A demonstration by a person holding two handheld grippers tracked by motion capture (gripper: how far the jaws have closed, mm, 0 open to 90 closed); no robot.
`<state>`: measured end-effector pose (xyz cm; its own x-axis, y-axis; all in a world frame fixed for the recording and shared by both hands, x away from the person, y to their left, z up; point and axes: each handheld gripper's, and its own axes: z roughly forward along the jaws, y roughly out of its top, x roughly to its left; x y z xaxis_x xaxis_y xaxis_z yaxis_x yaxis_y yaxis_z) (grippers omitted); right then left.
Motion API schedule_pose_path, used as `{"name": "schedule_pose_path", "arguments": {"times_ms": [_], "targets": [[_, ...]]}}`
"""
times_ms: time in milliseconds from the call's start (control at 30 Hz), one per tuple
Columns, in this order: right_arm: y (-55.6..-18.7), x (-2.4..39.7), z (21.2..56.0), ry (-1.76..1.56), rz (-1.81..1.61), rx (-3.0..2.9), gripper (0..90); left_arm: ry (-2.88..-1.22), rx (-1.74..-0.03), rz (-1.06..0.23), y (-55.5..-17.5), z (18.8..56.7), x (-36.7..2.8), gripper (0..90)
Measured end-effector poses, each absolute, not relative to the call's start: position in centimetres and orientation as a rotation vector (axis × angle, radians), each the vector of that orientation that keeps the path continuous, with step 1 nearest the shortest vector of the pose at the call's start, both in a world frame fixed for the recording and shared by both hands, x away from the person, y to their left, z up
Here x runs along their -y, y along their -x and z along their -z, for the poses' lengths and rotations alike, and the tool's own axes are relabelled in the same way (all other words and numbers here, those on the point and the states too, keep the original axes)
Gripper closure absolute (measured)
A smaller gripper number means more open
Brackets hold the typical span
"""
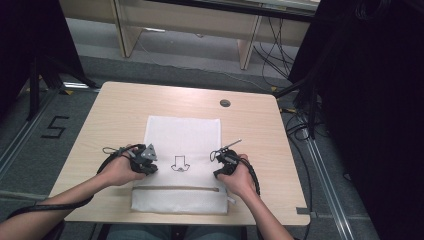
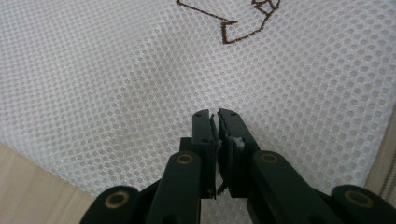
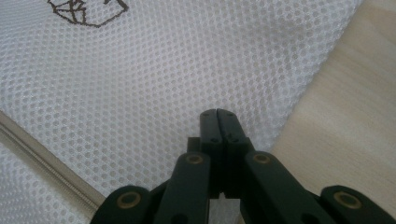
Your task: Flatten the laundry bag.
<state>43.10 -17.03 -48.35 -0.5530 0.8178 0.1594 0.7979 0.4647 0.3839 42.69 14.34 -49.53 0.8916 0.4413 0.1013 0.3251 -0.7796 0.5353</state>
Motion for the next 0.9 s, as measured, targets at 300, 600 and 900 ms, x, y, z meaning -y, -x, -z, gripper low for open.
{"name": "schedule_pose_path", "arguments": {"times_ms": [300, 600, 900], "targets": [[-43.3, 17.0, 48.4, -1.488, -0.662, -2.633, 90.0, -2.504, -0.602, -0.328, -43.6, 49.7, -14.4, 84.9], [-43.8, 17.2, 48.4, -1.519, -0.689, -2.626, 90.0, -2.488, -0.614, -0.361, -44.1, 49.8, -14.4, 85.0], [-44.1, 17.3, 48.5, -1.507, -0.722, -2.619, 87.9, -2.449, -0.662, -0.363, -44.2, 50.0, -14.6, 84.0]]}}
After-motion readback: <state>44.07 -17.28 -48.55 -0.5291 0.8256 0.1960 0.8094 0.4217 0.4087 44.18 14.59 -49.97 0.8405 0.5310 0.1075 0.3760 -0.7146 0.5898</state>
